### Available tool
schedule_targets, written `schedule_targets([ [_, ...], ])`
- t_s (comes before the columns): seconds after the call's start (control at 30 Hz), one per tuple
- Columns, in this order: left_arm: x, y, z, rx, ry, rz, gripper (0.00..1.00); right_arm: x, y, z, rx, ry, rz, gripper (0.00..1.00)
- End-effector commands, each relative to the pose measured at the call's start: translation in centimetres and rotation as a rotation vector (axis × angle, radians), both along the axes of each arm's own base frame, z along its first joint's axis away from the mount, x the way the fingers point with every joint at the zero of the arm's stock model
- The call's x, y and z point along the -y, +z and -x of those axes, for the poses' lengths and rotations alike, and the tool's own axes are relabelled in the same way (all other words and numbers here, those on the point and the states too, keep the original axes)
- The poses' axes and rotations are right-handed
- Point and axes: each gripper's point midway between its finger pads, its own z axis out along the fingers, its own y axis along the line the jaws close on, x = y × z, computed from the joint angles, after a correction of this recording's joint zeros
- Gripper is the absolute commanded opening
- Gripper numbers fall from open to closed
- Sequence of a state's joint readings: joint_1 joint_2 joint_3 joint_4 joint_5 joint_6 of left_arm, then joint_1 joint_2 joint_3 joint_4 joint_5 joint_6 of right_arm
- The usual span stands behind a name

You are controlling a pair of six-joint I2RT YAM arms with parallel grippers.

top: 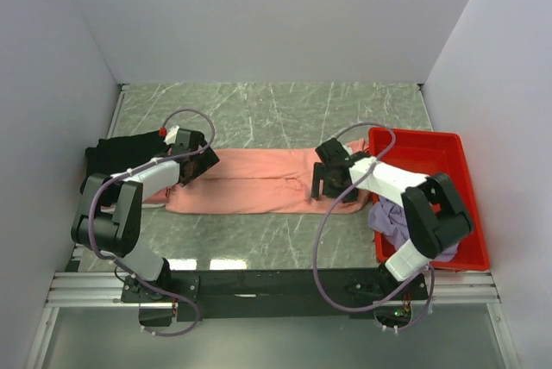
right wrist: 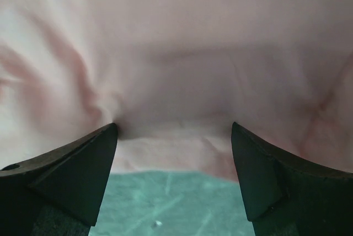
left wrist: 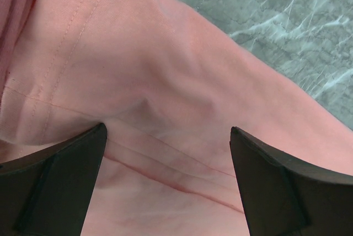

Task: Fold and stack the t-shirts
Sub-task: Fold the tshirt

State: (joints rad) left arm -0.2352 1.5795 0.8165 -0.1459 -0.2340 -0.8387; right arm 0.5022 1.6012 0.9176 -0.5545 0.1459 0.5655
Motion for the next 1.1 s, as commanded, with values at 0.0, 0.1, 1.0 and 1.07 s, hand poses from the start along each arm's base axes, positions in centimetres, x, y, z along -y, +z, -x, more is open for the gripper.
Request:
schedule_targets([
  [0.0,-0.2,-0.4,0.0,-0.005,0.030,0.001,1.00,2.1,1.3,2.2,0.015,-0.062,0.023,0.90],
  [0.1,-0.2,-0.4,0.1,-0.006,0.039,0.000,0.99,2.8,1.9,3.8,0.031,-0.083,-0.002,0.90],
  [1.0,4.4,-0.7,-1.9,-0.055,-0.103,-0.031,0.99,0.1,2.6,-7.6,0.133,-0.214,-0.202,0.90],
  [1.07,5.0,-1.1,-1.3,-0.069,-0.107,0.003,0.99,0.0,0.9,-8.8,0.092,-0.223,-0.215,0.90],
])
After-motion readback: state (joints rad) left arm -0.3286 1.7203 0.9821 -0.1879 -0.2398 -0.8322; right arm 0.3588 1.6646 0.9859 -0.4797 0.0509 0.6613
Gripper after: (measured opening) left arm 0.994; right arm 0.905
